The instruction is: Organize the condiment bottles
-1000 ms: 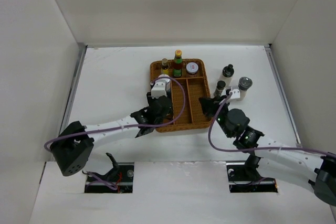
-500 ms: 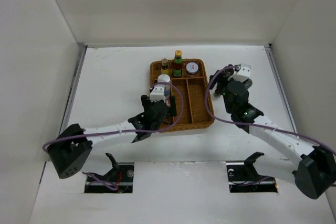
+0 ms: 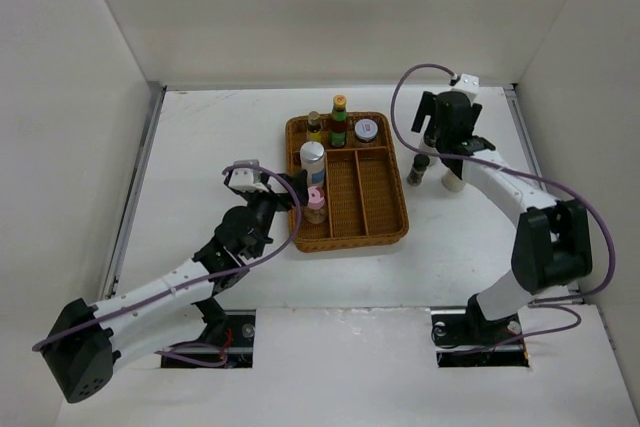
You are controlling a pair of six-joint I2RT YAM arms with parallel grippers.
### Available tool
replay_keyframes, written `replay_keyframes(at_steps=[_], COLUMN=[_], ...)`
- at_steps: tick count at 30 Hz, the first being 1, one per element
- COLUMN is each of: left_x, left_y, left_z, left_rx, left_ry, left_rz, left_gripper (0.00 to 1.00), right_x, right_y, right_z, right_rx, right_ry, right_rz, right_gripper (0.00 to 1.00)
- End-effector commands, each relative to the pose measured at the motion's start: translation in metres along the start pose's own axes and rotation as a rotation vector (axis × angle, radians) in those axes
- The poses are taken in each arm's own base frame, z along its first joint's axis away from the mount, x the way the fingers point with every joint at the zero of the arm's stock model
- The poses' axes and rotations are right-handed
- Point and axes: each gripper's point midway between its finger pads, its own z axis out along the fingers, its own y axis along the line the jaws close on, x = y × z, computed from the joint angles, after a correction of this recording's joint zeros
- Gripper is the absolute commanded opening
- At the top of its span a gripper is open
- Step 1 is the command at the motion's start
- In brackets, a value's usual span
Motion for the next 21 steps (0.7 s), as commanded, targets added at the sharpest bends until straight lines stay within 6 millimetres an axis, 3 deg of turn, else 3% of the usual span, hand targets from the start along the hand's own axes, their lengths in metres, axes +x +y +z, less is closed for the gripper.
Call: replay_keyframes(at_steps=[1, 15, 19, 21], left_x=[-0.011, 0.003, 0.002, 0.003], left_y=[0.000, 0.006, 0.008, 0.009], left_z=[-0.001, 0.005, 0.006, 0.006], left_rx=[0.024, 0.010, 0.004, 0.001], left_ry=[-0.058, -0.024, -0.025, -0.024], left_rz=[-0.028, -0.026, -0.028, -0.029], left_gripper=[0.98, 0.99, 0.99, 0.99], right_x=[-0.008, 0.035, 0.045, 0.044], right_y=[0.003, -0.005, 0.000, 0.003], right_z=[0.009, 0.041, 0.049, 0.053], right_rx=[-0.006, 0.039, 0.016, 0.011], right_ry=[0.055, 0.254, 0.279, 0.269], right_rz=[-0.057, -0.157, -0.151, -0.139], right_gripper=[0.94, 0.91, 0.83, 0.73])
